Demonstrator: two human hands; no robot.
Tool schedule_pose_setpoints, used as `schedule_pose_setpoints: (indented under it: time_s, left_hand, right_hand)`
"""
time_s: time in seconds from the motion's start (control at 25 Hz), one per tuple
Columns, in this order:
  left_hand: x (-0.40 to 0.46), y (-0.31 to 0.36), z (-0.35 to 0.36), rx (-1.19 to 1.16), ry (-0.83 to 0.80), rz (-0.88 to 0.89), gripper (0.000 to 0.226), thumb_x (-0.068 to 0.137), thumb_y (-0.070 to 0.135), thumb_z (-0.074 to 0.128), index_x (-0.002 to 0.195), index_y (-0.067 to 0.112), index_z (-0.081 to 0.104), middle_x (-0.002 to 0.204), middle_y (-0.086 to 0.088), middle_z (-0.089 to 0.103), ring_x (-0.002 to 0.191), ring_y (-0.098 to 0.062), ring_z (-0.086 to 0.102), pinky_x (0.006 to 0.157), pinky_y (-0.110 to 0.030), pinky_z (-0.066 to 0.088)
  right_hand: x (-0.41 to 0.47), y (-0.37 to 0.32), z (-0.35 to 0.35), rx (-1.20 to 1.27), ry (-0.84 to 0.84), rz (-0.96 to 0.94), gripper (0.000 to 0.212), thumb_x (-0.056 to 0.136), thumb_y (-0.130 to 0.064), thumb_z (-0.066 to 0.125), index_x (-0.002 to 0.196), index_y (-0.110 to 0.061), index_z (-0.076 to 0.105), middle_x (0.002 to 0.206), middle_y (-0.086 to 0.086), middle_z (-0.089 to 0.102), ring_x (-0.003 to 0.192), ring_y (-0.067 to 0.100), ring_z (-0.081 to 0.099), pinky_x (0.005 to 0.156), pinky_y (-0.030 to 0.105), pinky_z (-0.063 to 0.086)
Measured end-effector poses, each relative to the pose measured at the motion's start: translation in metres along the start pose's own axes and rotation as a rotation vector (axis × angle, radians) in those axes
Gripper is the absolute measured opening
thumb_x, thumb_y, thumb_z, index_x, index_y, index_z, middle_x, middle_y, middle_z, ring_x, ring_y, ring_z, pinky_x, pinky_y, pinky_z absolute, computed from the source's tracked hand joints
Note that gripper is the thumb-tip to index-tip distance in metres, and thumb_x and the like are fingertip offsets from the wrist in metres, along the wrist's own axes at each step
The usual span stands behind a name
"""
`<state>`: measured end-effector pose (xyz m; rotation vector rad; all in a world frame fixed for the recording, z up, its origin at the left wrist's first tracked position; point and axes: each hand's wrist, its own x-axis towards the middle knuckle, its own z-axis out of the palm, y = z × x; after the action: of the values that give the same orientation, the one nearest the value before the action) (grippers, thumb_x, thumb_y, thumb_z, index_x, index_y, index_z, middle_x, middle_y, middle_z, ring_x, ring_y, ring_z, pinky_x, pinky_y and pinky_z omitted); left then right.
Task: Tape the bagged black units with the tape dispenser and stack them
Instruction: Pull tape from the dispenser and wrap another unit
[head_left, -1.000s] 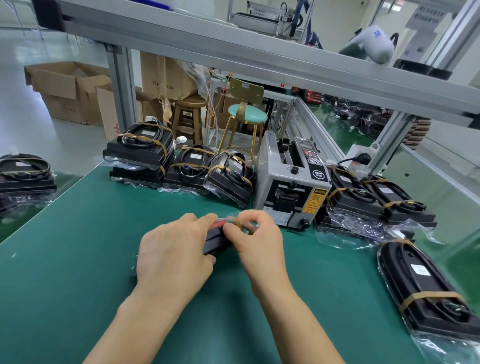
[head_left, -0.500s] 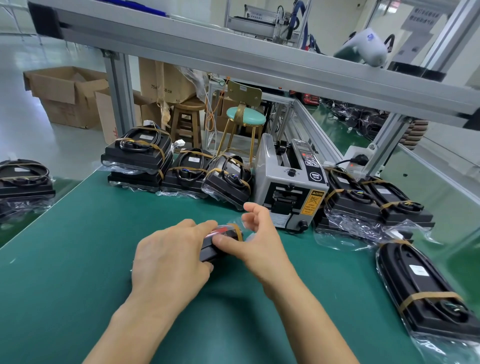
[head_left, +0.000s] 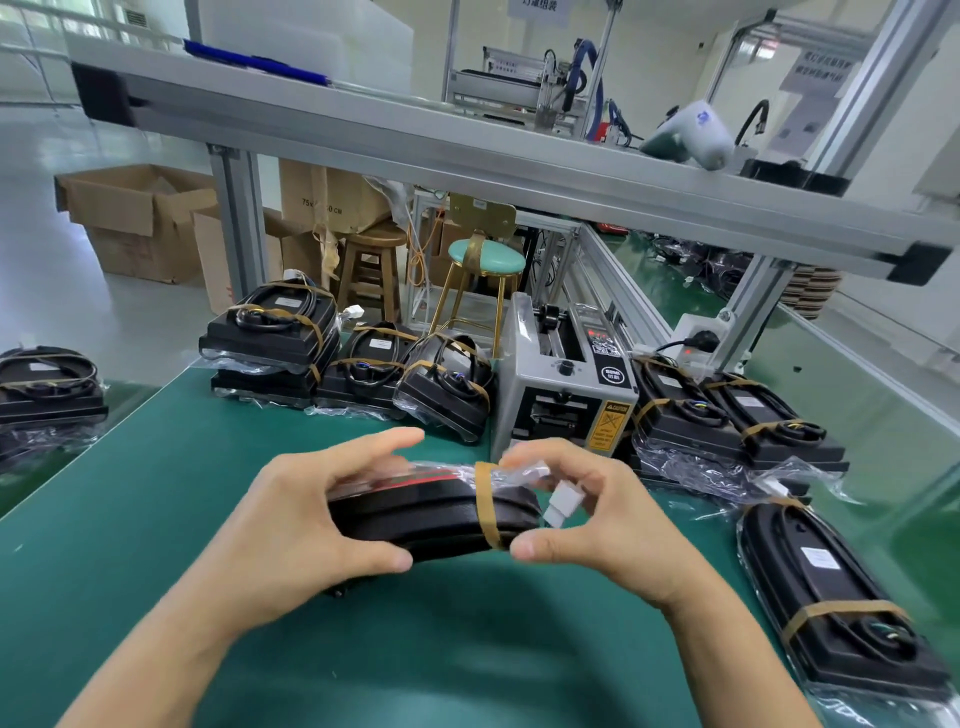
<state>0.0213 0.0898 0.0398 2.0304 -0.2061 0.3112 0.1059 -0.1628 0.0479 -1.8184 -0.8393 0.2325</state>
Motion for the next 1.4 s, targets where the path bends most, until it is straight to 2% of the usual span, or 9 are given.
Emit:
schedule_pose_setpoints:
  time_s: [0.12,0.24,0.36,0.52,0.76,0.92,1.04,1.16,1.4]
  left_hand:
    - [0.003,-0.006,-0.001,-0.202,0.006,0.039,0.068,0.037,0.029,0.085,0.102,0.044,0.070,0.100,0.010,0.074,0.095,-0.007,0.069,0.083,-0.012,0.048]
    - [0.003,-0.011,0.006,-0.366,-0.005,0.067,0.070,0.033,0.019,0.088,0.100,0.032,0.074,0.100,-0.001,0.074,0.093,-0.013,0.070,0.082,-0.017,0.051]
    - [0.000,-0.015,0.016,-0.491,0.020,0.059,0.078,0.030,0.003,0.088,0.103,0.025,0.074,0.103,-0.008,0.073,0.095,-0.018,0.070,0.081,-0.020,0.053]
    - [-0.003,-0.013,0.028,-0.580,0.013,0.038,0.080,0.027,0.017,0.093,0.104,0.017,0.074,0.104,-0.012,0.072,0.097,-0.022,0.070,0.081,-0.022,0.053]
    - [0.000,-0.013,0.033,-0.613,-0.002,0.068,0.082,0.027,0.027,0.097,0.105,0.015,0.073,0.106,-0.013,0.072,0.098,-0.024,0.069,0.082,-0.024,0.053]
    - [0.003,-0.009,0.018,-0.467,-0.082,0.055,0.082,0.037,0.027,0.093,0.115,0.029,0.067,0.119,0.001,0.068,0.113,-0.013,0.062,0.093,-0.019,0.047]
    - [0.001,-0.013,-0.002,0.043,-0.141,0.026,0.086,0.045,0.039,0.084,0.118,0.065,0.047,0.119,0.033,0.057,0.113,0.010,0.049,0.095,-0.001,0.030]
    - [-0.002,-0.025,-0.010,0.301,-0.078,0.065,0.090,0.048,0.040,0.082,0.121,0.068,0.036,0.112,0.026,0.055,0.111,0.003,0.044,0.100,-0.012,0.023]
    - [-0.003,-0.030,-0.014,0.102,-0.251,0.084,0.099,0.053,0.027,0.084,0.134,0.056,0.036,0.144,0.033,0.033,0.139,0.007,0.019,0.115,-0.021,0.012]
  right_hand:
    - [-0.008,-0.010,0.003,0.123,0.157,-0.151,0.020,0.068,-0.022,0.080,0.088,-0.022,0.076,0.102,0.002,0.068,0.096,0.017,0.063,0.086,0.029,0.049]
    - [-0.014,-0.018,0.003,0.160,0.244,-0.224,0.009,0.073,-0.021,0.075,0.080,-0.017,0.076,0.093,0.004,0.068,0.085,0.013,0.062,0.079,0.022,0.046]
    - [-0.022,-0.027,-0.002,0.162,0.184,-0.236,0.034,0.069,-0.018,0.080,0.101,-0.023,0.072,0.099,0.003,0.068,0.094,0.016,0.062,0.087,0.027,0.047]
    - [-0.029,-0.021,0.002,0.174,0.165,-0.186,0.109,0.060,-0.018,0.086,0.148,-0.038,0.023,0.115,0.002,0.062,0.106,0.025,0.056,0.100,0.037,0.041]
    - [-0.032,-0.012,0.009,0.160,0.150,-0.188,0.069,0.056,-0.019,0.088,0.121,-0.020,0.064,0.130,0.001,0.056,0.126,0.023,0.050,0.107,0.043,0.038]
    - [-0.030,-0.008,0.024,0.249,0.236,-0.235,0.059,0.065,-0.012,0.085,0.120,-0.018,0.066,0.121,0.010,0.063,0.114,0.032,0.059,0.097,0.049,0.045]
    - [-0.025,-0.014,0.023,0.187,0.312,-0.365,0.049,0.074,-0.023,0.081,0.120,-0.026,0.066,0.123,0.006,0.063,0.117,0.031,0.057,0.099,0.045,0.045]
    - [-0.018,-0.022,0.021,0.150,0.310,-0.479,0.045,0.079,-0.023,0.077,0.123,-0.026,0.066,0.127,0.003,0.061,0.122,0.026,0.054,0.100,0.035,0.045]
    - [0.008,-0.037,0.020,0.158,0.057,-0.429,0.045,0.077,-0.021,0.078,0.121,-0.020,0.067,0.126,0.004,0.062,0.121,0.024,0.056,0.099,0.029,0.044]
